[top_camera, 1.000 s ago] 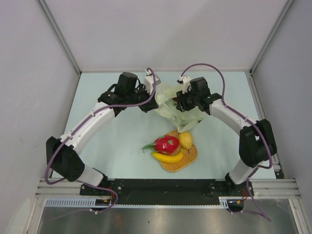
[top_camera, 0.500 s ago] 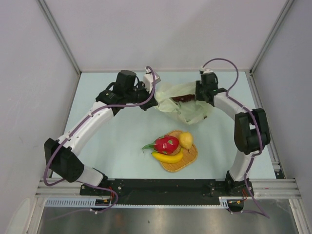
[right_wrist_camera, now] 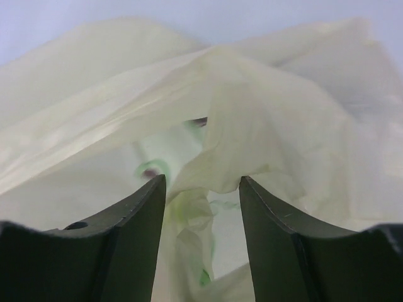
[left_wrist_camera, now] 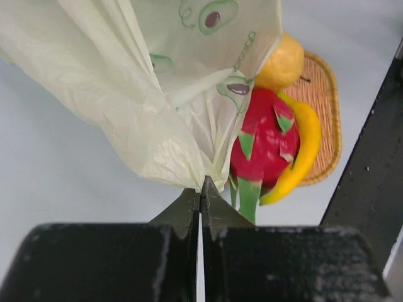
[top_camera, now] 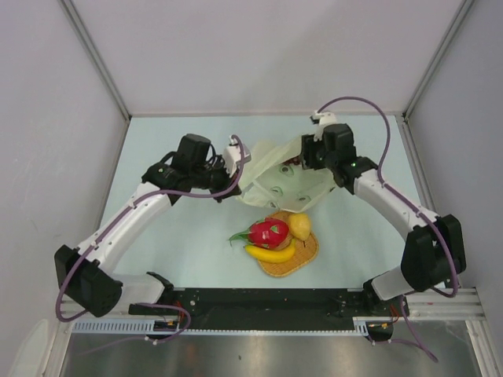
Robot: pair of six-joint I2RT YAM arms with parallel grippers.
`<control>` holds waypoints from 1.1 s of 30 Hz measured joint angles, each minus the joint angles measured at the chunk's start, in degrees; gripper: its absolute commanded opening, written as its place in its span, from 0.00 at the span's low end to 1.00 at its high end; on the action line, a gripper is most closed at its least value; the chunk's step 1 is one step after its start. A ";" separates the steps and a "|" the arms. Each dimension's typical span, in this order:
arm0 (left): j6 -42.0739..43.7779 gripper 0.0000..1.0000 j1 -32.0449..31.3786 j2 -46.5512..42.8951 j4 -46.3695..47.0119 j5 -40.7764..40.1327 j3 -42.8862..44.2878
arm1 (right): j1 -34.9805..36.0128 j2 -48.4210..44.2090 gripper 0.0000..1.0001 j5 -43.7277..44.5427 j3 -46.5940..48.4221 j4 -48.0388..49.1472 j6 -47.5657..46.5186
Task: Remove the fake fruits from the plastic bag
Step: Adjust the plastic bag at the center of the board.
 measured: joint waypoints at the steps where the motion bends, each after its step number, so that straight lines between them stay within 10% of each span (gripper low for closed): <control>1: 0.44 0.00 0.00 -1.36 -0.66 0.00 -1.68 | 2.12 -1.57 0.55 -0.96 -1.36 0.11 -0.42; 14: 1.70 0.00 -0.02 -2.84 -3.58 -0.20 -5.86 | 4.79 -4.31 0.51 -5.20 -7.96 0.76 -2.71; 23: 1.64 0.00 0.00 2.62 -1.86 -0.02 5.14 | 10.01 -8.35 0.66 -5.22 -5.88 0.37 -8.61; 33: 1.33 0.00 -0.02 3.39 -0.76 0.31 7.21 | 12.33 -8.70 0.32 -6.23 -4.24 0.85 -10.64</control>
